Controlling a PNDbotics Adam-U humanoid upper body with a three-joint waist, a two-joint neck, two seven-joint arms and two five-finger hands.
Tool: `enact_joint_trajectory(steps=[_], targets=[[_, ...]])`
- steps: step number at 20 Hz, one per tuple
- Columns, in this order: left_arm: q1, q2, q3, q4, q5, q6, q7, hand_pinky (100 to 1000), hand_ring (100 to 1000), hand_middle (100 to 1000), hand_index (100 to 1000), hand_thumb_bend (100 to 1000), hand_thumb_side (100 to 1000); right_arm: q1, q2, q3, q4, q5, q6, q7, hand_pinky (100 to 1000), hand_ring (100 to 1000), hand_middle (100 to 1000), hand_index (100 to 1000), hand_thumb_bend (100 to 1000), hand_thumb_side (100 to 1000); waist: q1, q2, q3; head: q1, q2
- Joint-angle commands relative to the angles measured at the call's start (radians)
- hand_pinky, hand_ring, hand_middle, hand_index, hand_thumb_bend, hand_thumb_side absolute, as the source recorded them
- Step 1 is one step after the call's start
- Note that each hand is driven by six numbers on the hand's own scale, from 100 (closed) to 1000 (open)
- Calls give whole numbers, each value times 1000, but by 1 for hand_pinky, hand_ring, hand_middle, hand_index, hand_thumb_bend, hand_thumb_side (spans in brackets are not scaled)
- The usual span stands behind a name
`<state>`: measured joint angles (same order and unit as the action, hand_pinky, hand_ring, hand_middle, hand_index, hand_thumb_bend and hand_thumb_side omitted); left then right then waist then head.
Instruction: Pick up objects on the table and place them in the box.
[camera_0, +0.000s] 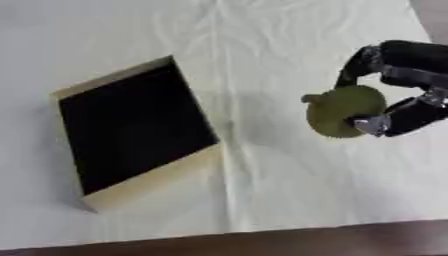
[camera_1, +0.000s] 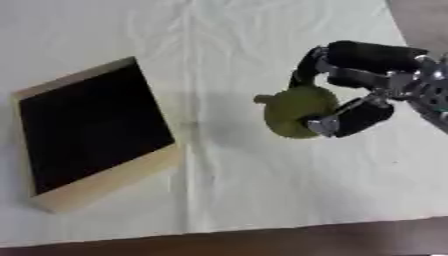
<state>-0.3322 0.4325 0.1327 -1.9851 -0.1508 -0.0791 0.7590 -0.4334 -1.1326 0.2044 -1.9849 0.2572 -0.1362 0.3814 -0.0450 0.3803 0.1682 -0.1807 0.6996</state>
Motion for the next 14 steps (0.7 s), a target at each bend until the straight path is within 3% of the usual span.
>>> enact_joint_trajectory(steps=[1, 6, 10, 14], targets=[[-16, 21, 3, -15, 1, -3, 0, 582, 654, 663, 722, 904, 790, -90, -33, 0, -15, 33, -23, -28, 733, 542, 388, 606, 100, 140, -6, -41, 4, -8, -20], [-21, 16, -1, -15, 5, -5, -4, 583, 654, 663, 723, 902, 791, -308, 73, 79, -15, 115, -16, -47, 722, 534, 399, 619, 100, 126, -3, -50, 13, -21, -33], [-26, 10, -3, -15, 9, -5, -7, 582, 654, 663, 723, 902, 791, -462, 221, 140, -15, 209, 5, -63, 721, 530, 402, 624, 100, 100, 1, -53, 18, -33, -40], [-30, 3, -3, -15, 12, -5, -6, 582, 654, 662, 722, 903, 791, -559, 364, 193, -15, 283, 36, -67, 712, 526, 401, 620, 100, 100, 3, -51, 27, -51, -44]])
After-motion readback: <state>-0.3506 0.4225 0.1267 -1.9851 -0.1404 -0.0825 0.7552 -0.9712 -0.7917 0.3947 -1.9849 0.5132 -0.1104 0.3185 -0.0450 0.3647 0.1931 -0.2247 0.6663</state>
